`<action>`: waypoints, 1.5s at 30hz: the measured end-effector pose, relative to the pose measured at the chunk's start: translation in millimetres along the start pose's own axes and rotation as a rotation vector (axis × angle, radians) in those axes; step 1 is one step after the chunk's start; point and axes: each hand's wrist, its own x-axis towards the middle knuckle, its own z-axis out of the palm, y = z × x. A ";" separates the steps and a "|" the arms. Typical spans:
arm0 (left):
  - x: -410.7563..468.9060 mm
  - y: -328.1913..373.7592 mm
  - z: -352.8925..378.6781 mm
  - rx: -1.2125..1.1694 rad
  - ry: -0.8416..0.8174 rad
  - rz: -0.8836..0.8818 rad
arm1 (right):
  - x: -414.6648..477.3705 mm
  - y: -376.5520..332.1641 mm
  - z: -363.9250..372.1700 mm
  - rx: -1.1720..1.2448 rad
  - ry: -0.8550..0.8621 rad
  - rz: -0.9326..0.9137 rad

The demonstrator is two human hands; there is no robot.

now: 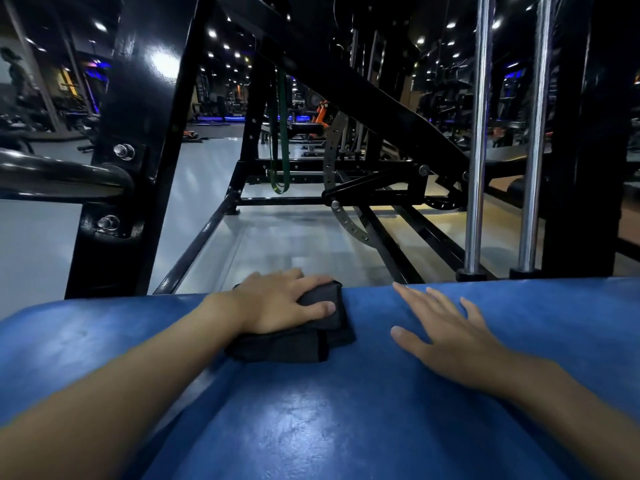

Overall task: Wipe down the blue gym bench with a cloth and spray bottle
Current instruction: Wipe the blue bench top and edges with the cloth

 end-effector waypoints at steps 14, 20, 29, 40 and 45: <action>-0.8 0.0 -4.1 -0.008 -0.004 -0.028 | 11.7 -40.3 14.1 -0.104 -0.011 -0.103; -36.1 -51.9 -4.6 -0.009 0.009 -0.075 | 9.9 -42.0 13.9 -0.096 -0.024 -0.096; -14.5 -25.6 -5.0 -0.003 -0.003 -0.081 | 16.8 -82.1 15.6 0.064 0.004 -0.128; -70.7 -96.3 -7.6 0.033 0.019 -0.163 | 27.0 -140.0 22.3 0.070 -0.061 -0.175; -78.7 -109.2 -10.9 0.043 0.031 -0.244 | 33.7 -170.4 42.5 0.059 -0.079 -0.230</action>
